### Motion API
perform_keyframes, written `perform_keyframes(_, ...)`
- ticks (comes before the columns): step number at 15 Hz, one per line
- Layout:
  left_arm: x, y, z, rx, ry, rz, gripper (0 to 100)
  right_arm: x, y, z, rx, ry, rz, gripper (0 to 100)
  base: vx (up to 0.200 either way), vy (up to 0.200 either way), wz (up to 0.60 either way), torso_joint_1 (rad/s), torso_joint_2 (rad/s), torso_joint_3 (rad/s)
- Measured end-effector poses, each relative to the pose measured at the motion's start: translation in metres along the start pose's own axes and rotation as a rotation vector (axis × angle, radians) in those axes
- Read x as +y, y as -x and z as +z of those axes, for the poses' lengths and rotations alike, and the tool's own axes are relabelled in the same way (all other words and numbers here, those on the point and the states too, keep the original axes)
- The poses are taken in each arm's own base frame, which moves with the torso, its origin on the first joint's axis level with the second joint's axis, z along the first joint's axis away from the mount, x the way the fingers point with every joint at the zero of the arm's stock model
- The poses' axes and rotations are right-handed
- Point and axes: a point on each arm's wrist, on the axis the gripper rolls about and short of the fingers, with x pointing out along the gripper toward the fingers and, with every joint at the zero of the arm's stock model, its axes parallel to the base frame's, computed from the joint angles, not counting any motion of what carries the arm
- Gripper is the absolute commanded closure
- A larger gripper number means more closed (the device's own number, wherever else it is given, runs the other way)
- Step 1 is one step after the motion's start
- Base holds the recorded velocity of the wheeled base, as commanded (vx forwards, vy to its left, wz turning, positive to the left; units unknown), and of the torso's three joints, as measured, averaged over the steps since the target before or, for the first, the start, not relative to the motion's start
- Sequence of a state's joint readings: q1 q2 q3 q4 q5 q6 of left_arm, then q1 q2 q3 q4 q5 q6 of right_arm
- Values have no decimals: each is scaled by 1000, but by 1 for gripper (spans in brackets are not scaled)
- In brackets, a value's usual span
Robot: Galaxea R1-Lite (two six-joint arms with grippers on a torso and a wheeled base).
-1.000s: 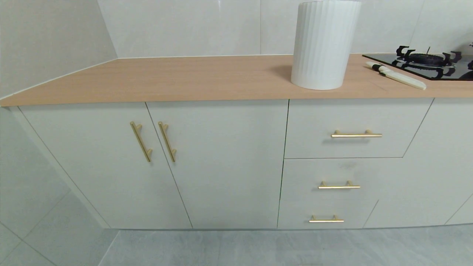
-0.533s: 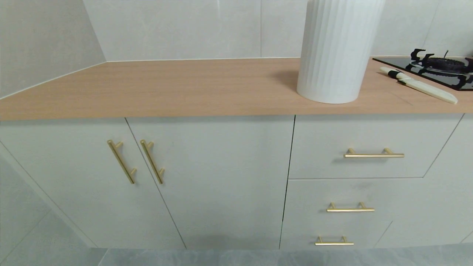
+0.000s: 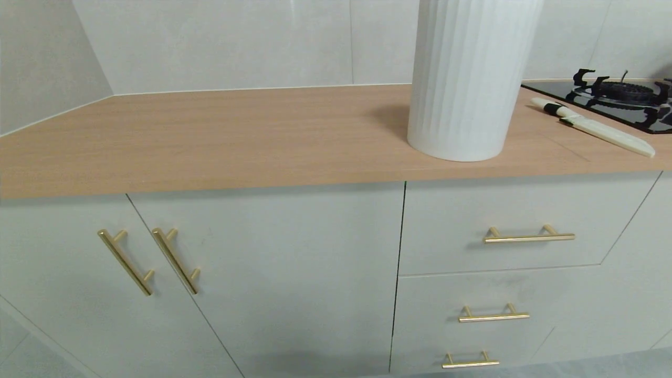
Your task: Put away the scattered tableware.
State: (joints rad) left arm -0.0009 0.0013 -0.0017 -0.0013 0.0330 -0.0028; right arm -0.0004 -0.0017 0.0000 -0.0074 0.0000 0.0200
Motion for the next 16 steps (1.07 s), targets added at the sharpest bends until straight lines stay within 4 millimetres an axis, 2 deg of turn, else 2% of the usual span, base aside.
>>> perform_keyframes(7,0,0,0,0,0,0,0,0,0,0,0,0,-1,0,0,0,0,0,0,0)
perform_keyframes(16,0,0,0,0,0,1,0,0,0,0,0,0,-1,0,0,-200,0,0,3,2)
